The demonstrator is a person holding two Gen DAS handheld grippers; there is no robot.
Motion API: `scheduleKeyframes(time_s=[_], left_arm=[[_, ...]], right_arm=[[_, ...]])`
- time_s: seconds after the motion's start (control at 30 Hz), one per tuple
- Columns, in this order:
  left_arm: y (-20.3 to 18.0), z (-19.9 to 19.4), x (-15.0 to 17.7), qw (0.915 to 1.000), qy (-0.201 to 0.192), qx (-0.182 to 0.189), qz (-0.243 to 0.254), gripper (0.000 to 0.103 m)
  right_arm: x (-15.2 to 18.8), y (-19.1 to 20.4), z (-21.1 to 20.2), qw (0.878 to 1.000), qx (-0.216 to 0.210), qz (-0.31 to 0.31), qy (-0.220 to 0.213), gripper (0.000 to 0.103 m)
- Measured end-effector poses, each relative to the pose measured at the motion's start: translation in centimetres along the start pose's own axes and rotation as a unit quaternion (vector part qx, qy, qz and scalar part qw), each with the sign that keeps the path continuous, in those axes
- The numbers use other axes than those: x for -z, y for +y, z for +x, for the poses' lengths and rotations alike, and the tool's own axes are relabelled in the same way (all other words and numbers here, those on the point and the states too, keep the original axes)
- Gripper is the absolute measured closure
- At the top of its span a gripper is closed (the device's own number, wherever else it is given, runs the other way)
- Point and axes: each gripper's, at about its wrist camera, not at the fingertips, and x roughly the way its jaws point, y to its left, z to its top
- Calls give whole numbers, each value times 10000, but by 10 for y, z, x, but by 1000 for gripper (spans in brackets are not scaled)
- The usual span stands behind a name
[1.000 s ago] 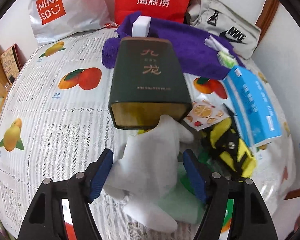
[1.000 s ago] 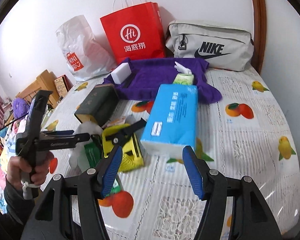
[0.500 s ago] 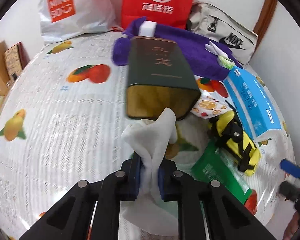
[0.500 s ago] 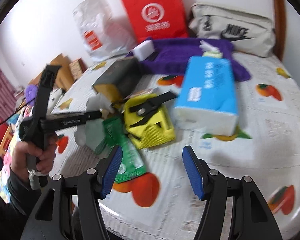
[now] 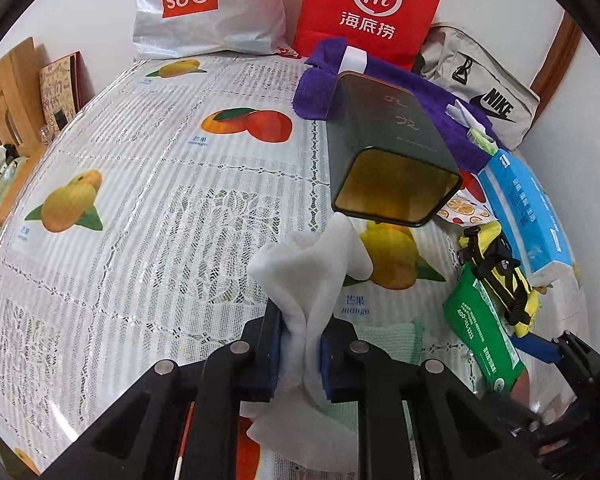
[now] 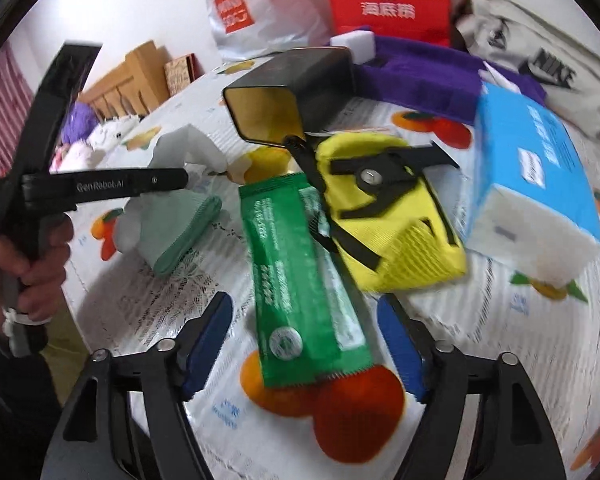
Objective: Organize soft objects
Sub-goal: 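Grasp the green sachet with the right tool while the left tool lifts the gloves, then carry the white gloves and green sachet toward the purple towel with both tools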
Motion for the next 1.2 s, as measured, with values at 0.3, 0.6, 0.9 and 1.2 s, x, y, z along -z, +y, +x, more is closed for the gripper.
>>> scheduleKeyframes(time_s=[0.3, 0.6, 0.9, 1.2], left_arm=[[1, -2, 4, 9999, -15, 33, -97, 86], [-1, -8, 15, 9999, 21, -8, -170, 86], [-8, -12, 26, 9998, 38, -98, -183, 86], [-16, -13, 29, 9998, 27, -147, -108, 80]], right_arm=[[1, 32, 6, 9979, 435, -477, -74, 66], [36, 20, -25, 9996, 160, -218, 73, 68], [71, -39, -55, 9952, 850, 479, 39, 67], [62, -63, -49, 9950, 708, 689, -132, 41]])
